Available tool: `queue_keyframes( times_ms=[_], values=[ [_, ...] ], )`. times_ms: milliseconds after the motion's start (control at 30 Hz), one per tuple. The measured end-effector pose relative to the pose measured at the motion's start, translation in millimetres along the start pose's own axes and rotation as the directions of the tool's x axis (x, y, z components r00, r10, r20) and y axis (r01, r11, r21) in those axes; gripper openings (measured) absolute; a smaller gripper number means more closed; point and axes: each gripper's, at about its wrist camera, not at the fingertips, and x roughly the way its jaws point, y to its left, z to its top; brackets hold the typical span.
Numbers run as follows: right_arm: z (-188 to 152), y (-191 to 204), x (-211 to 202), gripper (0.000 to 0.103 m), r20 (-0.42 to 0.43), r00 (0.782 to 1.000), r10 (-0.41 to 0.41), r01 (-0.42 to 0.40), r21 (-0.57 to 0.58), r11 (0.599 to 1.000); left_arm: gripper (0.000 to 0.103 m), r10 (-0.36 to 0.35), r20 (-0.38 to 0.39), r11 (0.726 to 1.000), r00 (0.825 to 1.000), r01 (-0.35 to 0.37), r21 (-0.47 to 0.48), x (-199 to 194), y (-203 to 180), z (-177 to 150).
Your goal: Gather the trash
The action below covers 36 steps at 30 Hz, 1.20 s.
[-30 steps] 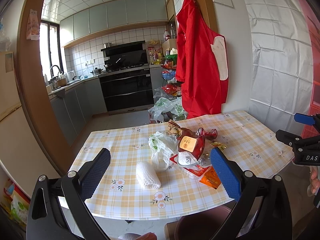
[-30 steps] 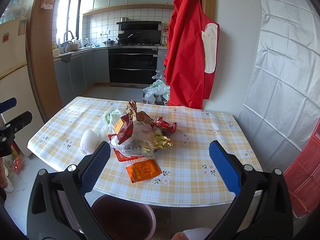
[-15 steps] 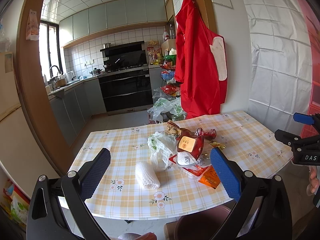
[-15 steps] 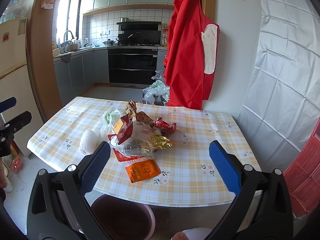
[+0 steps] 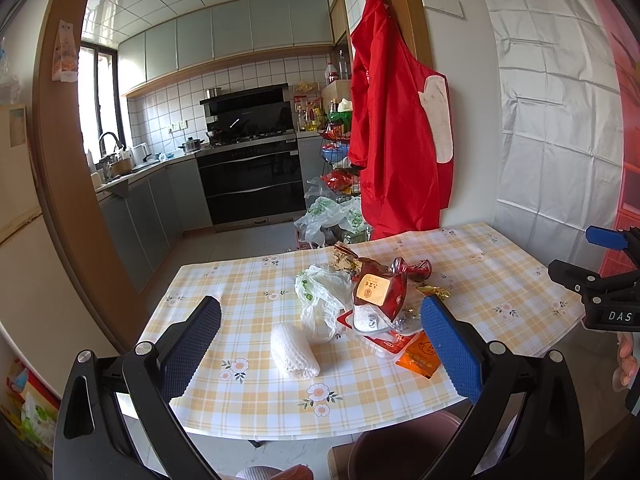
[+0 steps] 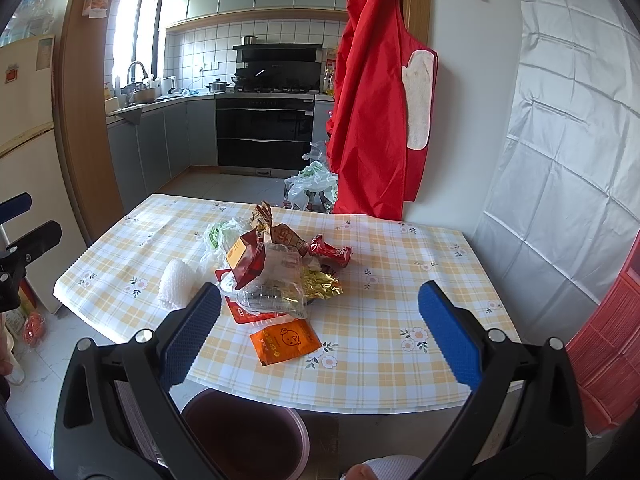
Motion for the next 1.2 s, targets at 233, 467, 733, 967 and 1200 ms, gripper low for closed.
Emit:
queue_keyframes(
  times_ms=[233,467,733,967,1200],
  values=[
    [-0.5,0.9,-0.4,0.097,0.0,1.0,0.0,0.0,-0.001,1.0,0.098,0.003,0.0,1.0,1.0,-0.003,-0.001,-1.6,0.2,1.1],
    [0.3,-1.3,-3.3,0.097,-0.003,1.0,0.001,-0.001,-0.002,1.0,0.098,0.002,-0.001,1.0,1.0,-0.002,-0.005,-2.4,1.7,2.5],
    [-2.8,-0.3,-2.3,0.097,-0.005,1.0,0.007,-0.007,0.001,1.0,0.098,-0.004,-0.003,1.0,1.0,0.004,-0.012,0.2,2.6,0.6],
    [-22.2,-8.8,18.9,0.097,-0.004,0.999,0.05,-0.05,0.057,0.997,0.098,-0.024,-0.031,0.999,0.999,0.022,-0.046,24.4,15.1,-26.7],
    [-52.5,-15.3,71.8,0.097,-0.086,0.994,0.067,-0.058,0.1,0.993,0.098,0.011,-0.06,0.999,0.998,-0.014,-0.052,66.3,24.9,-67.7]
  ],
)
